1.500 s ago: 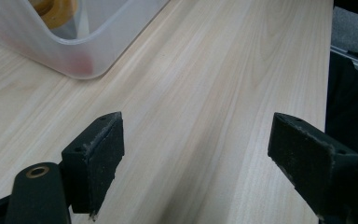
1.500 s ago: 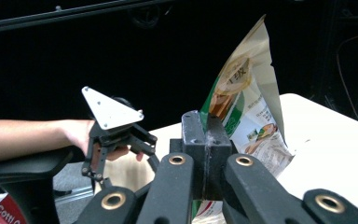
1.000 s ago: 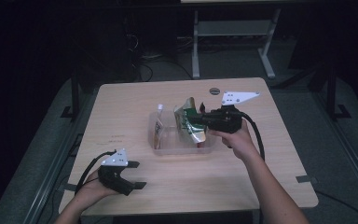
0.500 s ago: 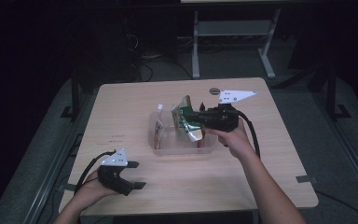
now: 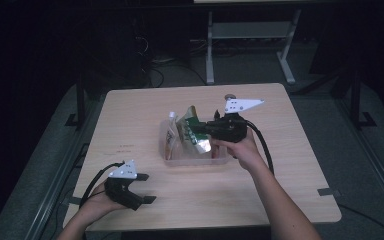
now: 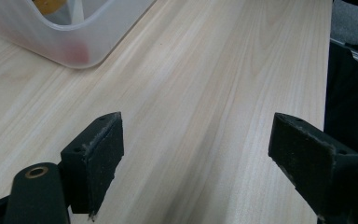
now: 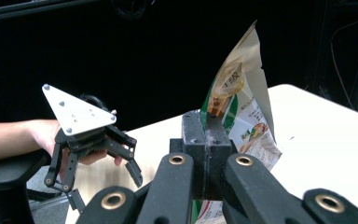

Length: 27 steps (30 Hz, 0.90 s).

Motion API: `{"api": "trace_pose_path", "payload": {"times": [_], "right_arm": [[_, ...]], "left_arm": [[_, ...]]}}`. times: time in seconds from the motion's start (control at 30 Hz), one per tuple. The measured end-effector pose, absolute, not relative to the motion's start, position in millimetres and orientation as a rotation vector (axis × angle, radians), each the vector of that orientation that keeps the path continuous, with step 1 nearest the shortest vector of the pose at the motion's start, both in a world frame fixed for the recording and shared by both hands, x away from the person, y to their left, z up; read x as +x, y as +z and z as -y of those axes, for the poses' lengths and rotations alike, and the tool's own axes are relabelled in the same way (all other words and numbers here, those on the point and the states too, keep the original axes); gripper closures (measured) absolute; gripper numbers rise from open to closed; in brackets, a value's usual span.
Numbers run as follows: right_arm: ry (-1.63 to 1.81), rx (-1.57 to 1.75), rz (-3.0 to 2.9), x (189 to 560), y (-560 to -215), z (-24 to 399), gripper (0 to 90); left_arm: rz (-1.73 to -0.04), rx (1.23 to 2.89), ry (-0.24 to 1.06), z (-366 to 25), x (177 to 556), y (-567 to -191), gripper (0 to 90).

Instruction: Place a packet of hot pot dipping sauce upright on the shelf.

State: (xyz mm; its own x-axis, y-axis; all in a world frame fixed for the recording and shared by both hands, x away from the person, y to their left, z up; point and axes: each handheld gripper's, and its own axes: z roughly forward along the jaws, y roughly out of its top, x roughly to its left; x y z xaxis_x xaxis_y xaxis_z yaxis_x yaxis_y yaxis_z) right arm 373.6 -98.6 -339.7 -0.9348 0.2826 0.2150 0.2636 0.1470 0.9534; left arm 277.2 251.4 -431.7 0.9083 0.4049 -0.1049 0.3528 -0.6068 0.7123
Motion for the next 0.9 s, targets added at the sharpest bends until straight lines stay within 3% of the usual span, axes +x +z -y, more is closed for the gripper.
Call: {"api": "trace_pose_path", "payload": {"times": [0.9], "right_arm": [[1.828,0.692,-2.422,380.4,-365.0,85.6,89.0]], "left_arm": [[-0.531,2.311,0.062,-246.9,276.3,-436.2,17.6]]}}
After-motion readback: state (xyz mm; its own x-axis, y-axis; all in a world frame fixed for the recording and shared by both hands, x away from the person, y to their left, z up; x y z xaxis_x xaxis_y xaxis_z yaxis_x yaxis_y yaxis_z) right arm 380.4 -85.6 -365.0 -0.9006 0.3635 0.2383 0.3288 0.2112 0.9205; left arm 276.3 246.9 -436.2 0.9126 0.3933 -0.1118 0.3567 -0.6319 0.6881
